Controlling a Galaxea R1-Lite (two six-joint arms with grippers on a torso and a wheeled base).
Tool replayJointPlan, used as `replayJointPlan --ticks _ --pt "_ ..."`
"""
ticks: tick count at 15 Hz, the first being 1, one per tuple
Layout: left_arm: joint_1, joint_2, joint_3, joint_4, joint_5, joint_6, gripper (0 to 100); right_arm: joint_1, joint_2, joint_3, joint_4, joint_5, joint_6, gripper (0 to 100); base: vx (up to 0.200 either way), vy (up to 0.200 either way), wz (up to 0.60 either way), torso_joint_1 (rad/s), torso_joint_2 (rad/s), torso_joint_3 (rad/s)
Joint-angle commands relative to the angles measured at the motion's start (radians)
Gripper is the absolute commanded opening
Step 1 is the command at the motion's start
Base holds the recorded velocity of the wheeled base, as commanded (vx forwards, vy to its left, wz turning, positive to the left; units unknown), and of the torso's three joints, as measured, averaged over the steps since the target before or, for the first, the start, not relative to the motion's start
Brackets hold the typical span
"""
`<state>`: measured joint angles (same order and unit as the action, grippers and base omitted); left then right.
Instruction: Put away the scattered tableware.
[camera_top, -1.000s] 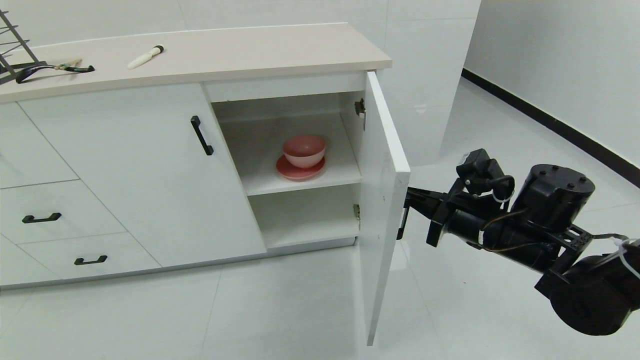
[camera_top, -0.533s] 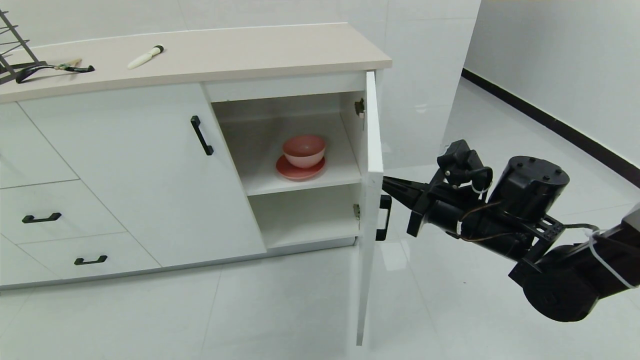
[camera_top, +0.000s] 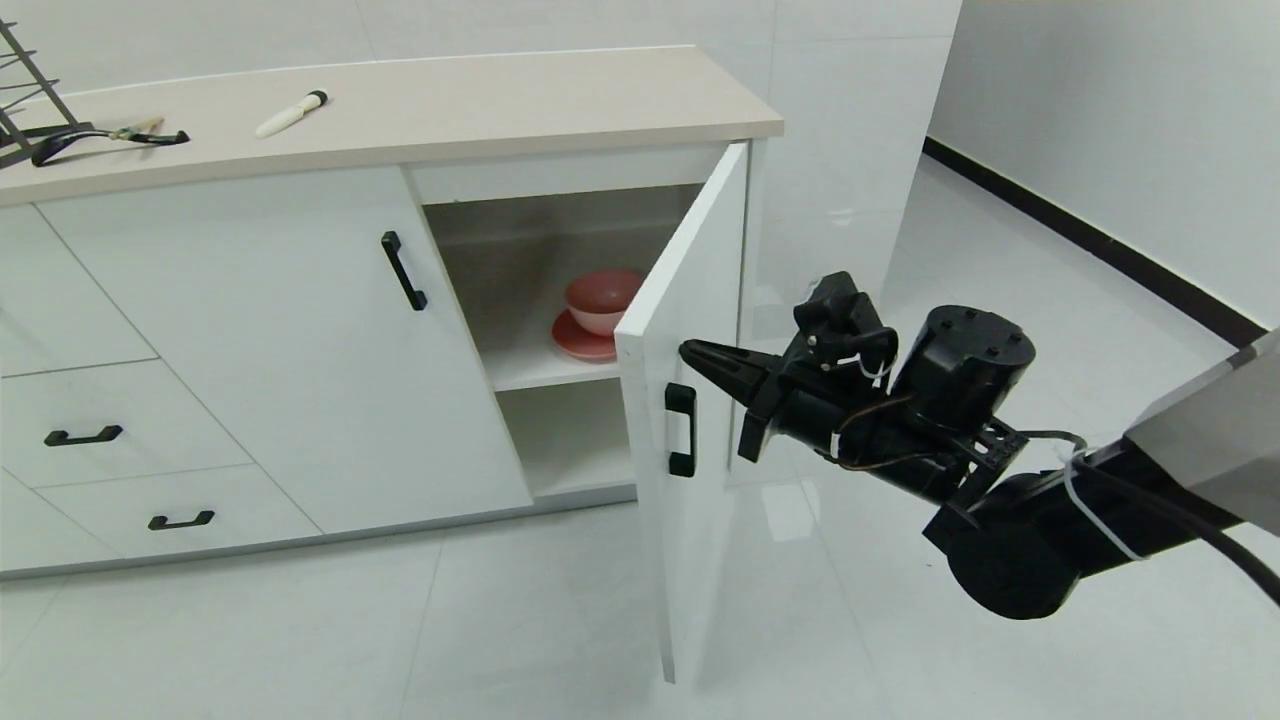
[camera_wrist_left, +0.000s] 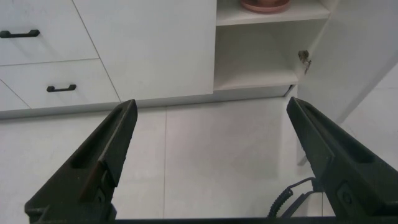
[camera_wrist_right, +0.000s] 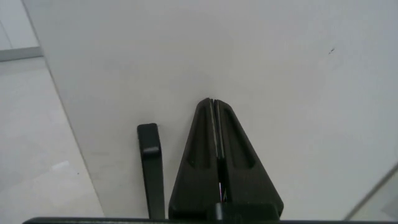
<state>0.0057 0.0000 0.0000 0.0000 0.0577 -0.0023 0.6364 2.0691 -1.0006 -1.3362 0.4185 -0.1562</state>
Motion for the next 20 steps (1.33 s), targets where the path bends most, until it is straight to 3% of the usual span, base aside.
replayJointPlan --ticks 1,8,18,20 --pt "0.000 0.000 0.000 0.000 0.001 -0.001 100 0.026 0.066 -0.073 -0.001 0.000 0.000 0 0.000 0.000 0.00 0.000 0.00 0.000" --pt "0.000 0.000 0.000 0.000 0.001 -0.007 100 0.072 0.209 -0.299 -0.021 -0.007 0.049 0 0.000 0.000 0.00 0.000 0.00 0.000" --pt "0.000 0.000 0.000 0.000 0.001 -0.007 100 0.135 0.413 -0.628 -0.052 -0.144 0.116 0 0.000 0.000 0.00 0.000 0.00 0.000" --pt "0.000 0.000 0.000 0.000 0.001 -0.007 100 0.152 0.445 -0.636 -0.058 -0.145 0.125 0 0.000 0.000 0.00 0.000 0.00 0.000"
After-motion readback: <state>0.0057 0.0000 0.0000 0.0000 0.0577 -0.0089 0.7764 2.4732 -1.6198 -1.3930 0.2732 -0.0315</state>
